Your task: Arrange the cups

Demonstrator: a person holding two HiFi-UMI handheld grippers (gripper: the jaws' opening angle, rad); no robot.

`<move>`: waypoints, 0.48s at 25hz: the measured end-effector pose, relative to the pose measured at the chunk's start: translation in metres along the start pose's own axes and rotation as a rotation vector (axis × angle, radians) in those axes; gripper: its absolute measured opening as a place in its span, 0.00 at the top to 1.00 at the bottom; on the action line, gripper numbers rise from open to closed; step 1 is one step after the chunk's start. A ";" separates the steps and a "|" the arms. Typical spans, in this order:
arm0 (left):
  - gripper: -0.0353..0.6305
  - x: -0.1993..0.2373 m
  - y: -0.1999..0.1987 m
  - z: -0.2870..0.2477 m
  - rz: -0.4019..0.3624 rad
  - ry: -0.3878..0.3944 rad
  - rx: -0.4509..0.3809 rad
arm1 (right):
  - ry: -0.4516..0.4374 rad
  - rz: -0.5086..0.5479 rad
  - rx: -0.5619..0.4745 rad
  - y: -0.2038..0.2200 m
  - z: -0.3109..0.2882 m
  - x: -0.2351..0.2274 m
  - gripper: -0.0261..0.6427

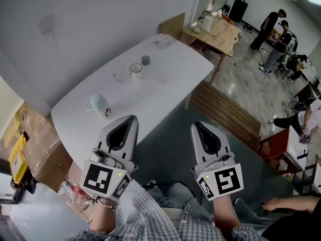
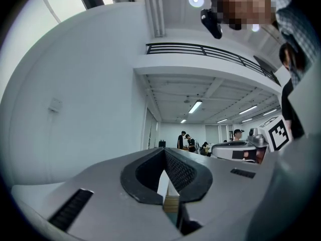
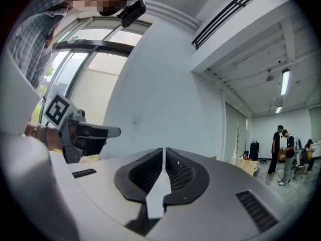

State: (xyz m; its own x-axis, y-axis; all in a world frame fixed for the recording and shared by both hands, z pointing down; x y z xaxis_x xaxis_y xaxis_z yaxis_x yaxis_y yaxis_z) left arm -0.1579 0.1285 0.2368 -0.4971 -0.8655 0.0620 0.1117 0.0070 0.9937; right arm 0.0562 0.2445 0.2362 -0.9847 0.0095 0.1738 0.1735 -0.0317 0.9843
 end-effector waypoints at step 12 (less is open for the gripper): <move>0.94 0.026 0.004 -0.003 -0.005 -0.085 -0.008 | -0.089 0.021 0.011 0.003 -0.046 0.003 0.91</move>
State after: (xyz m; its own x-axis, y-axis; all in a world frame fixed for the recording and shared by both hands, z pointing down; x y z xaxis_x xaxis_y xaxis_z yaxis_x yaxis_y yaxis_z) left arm -0.1677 0.1043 0.2416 -0.5690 -0.8198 0.0646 0.1157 -0.0020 0.9933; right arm 0.0535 0.1983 0.2383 -0.9759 0.0974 0.1955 0.1942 -0.0221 0.9807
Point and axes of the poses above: the fingertips, and each gripper's own axes: z backward along the fingers, x to its left, y out of its underside, the point moved 9 cm from there along z, backward along the fingers, and after that the axes turned 2 degrees about y, right-handed, at the moved point
